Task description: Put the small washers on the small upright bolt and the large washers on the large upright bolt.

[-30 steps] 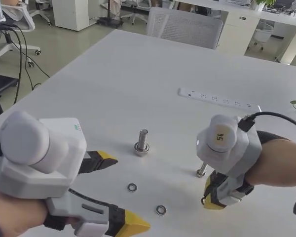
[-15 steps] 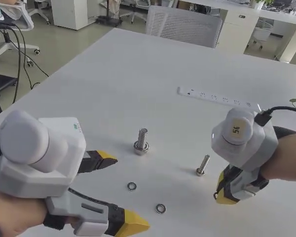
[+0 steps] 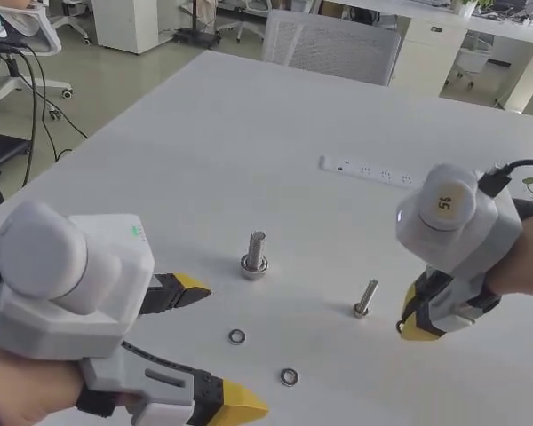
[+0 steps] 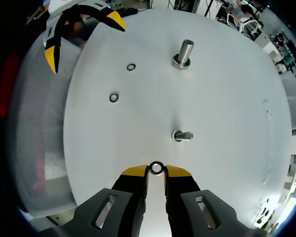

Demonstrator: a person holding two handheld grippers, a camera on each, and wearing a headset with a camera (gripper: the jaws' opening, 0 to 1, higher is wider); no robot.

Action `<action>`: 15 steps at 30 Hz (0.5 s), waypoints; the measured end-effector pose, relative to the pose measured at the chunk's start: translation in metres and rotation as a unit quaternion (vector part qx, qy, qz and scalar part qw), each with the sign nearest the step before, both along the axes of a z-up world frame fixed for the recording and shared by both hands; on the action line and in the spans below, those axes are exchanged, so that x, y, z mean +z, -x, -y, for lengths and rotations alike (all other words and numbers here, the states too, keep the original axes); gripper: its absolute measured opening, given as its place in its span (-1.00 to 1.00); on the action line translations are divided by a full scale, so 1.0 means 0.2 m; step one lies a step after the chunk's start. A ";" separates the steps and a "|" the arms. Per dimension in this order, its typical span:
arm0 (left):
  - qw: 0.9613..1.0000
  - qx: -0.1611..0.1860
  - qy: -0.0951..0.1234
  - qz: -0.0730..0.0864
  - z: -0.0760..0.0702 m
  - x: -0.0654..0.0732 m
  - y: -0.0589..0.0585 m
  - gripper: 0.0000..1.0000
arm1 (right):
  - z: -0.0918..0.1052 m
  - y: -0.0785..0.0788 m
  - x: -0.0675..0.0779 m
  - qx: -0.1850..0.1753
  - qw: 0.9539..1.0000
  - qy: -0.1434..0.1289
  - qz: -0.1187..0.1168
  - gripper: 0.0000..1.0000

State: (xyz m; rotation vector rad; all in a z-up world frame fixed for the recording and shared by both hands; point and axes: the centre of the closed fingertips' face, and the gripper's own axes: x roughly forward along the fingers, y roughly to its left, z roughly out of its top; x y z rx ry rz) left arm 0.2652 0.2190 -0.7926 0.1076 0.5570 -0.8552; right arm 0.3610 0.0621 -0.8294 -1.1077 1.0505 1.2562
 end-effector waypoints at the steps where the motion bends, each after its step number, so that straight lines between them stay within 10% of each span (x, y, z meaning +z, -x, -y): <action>1: 1.000 0.001 0.000 0.000 0.00 0.00 0.00 0.59 | 0.00 -0.01 0.01 0.000 1.000 0.000 0.001 -0.72; 15: 1.000 0.001 -0.001 0.000 0.00 0.00 -0.01 0.60 | -0.08 -0.08 0.15 0.018 0.999 -0.011 0.027 -0.72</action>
